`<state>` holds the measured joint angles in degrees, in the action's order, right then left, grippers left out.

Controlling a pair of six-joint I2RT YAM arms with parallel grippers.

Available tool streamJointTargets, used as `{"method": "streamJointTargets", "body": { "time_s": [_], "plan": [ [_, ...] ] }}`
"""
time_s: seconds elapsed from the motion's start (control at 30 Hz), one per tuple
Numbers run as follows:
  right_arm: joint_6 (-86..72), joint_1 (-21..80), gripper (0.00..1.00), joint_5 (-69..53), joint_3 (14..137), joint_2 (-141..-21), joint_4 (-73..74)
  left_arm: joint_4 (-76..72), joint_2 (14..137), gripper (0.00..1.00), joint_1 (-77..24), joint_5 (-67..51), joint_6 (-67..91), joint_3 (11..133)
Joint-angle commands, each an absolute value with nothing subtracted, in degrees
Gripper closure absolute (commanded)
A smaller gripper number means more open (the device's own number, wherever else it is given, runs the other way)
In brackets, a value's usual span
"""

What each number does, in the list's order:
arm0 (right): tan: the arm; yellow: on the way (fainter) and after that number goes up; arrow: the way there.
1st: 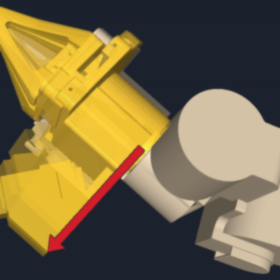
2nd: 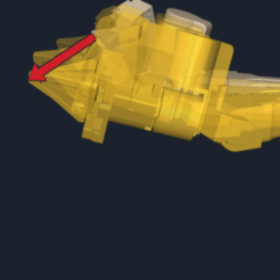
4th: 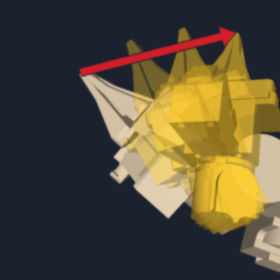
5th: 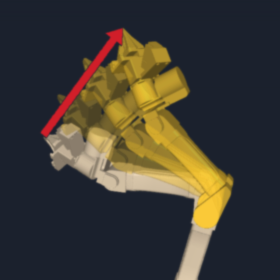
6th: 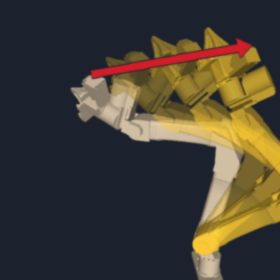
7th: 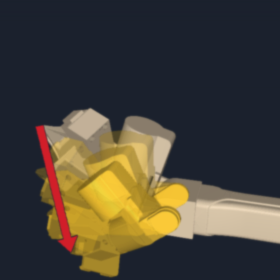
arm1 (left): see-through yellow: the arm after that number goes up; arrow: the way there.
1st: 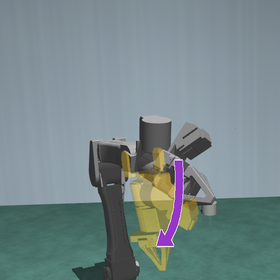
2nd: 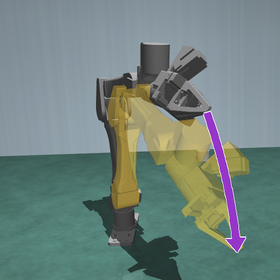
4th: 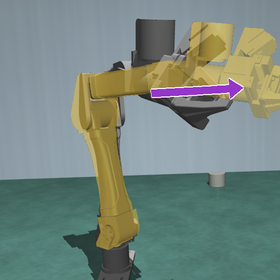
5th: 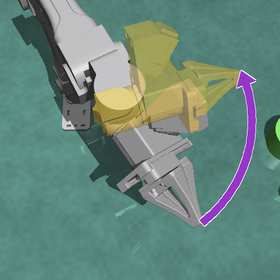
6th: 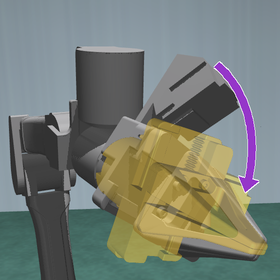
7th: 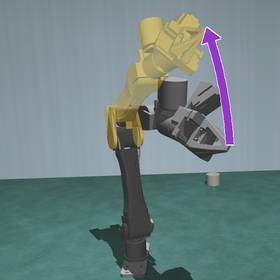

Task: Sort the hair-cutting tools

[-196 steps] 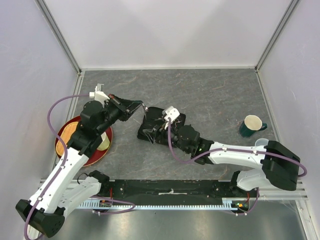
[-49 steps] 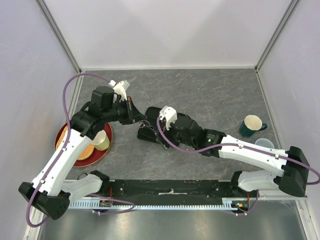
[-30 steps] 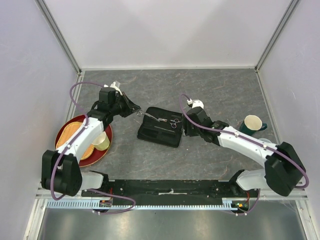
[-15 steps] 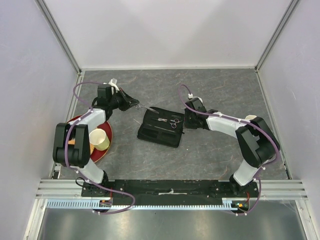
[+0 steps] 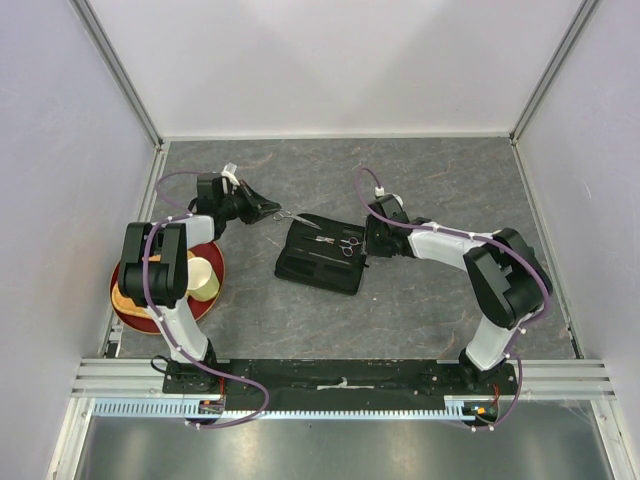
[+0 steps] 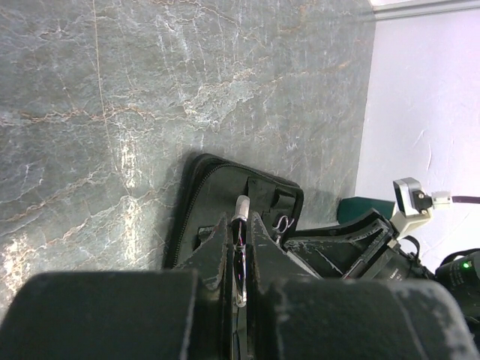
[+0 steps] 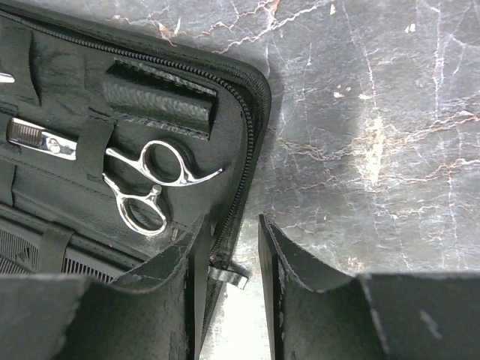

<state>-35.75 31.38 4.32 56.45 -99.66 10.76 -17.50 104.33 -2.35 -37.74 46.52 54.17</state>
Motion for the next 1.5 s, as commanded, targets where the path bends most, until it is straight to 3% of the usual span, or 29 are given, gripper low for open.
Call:
{"method": "streamJointTargets", "body": {
  "time_s": [0.0, 0.27, 0.5, 0.73, 1.2, 1.47],
  "plan": [
    [-36.3, 31.3, 0.61, 4.5, 59.2, -101.2, 9.5, -22.9, 105.4, 0.98, -2.2, -40.6, 48.6, 56.1],
    [-35.9, 30.8, 0.62, 5.2, 59.4, -102.9, 9.2, -20.6, 105.3, 0.98, -1.3, -38.4, 46.7, 55.8],
    [-35.9, 30.6, 0.81, 5.1, 60.1, -105.6, 9.8, -19.5, 104.0, 0.98, -0.3, -38.6, 45.9, 55.8],
    [-35.7, 30.5, 0.90, 5.1, 60.4, -106.3, 10.2, -19.2, 105.4, 0.98, -0.3, -39.9, 45.8, 56.2],
    [-36.0, 30.4, 0.92, 4.5, 59.7, -106.5, 10.1, -14.9, 99.3, 0.98, 2.2, -37.3, 42.2, 52.6],
    [-36.6, 30.4, 0.93, 3.5, 59.5, -106.6, 9.3, -26.4, 103.8, 0.98, 2.1, -44.7, 50.3, 49.3]
  ]
}}
